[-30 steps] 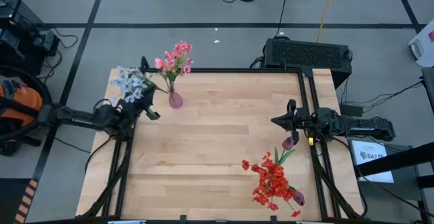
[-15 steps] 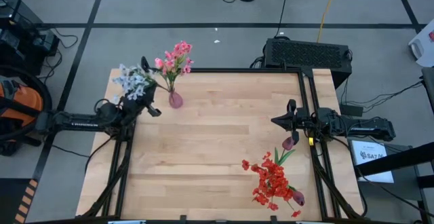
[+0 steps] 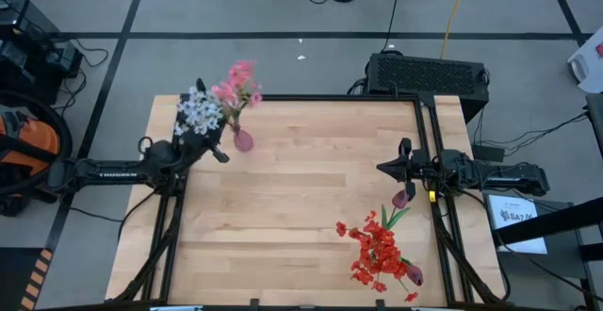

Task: Sort flowers into vase by color
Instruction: Put the white flowers into the pink vase

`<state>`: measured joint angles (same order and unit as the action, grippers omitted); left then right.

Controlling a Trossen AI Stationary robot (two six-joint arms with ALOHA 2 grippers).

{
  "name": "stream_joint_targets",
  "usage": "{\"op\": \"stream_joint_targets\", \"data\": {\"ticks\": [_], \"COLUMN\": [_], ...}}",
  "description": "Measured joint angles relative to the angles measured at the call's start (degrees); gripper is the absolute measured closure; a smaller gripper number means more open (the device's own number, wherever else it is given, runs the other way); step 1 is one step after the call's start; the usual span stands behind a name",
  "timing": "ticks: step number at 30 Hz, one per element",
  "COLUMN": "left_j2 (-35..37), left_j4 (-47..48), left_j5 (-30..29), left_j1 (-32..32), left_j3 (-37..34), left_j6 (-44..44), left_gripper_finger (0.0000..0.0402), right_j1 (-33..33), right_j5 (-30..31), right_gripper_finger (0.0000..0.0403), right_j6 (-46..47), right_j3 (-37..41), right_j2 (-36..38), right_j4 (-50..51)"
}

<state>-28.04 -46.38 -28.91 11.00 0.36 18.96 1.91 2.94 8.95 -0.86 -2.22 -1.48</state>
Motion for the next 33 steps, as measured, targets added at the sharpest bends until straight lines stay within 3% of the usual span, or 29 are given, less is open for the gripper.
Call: {"op": "stream_joint_targets", "data": {"ticks": [22, 33], "left_j2": [-6.19, -7.1], "left_j4": [12.74, 12.25], "left_j5": [0.0, 0.22], "left_j1": [5.27, 5.27], "left_j3": [-0.04, -0.06], "left_j6": [-9.7, -12.59], "left_gripper_finger": [0.0382, 0.0374], "right_j1": [0.0, -0.02], "right_j5": [0.0, 0.0], "right_gripper_finger": [0.0403, 0.0403], "right_j6": [-0.02, -0.01], "right_j3": [0.0, 0.0], "right_j2": [0.02, 0.0], "right_j4": [-0.02, 0.0]}}
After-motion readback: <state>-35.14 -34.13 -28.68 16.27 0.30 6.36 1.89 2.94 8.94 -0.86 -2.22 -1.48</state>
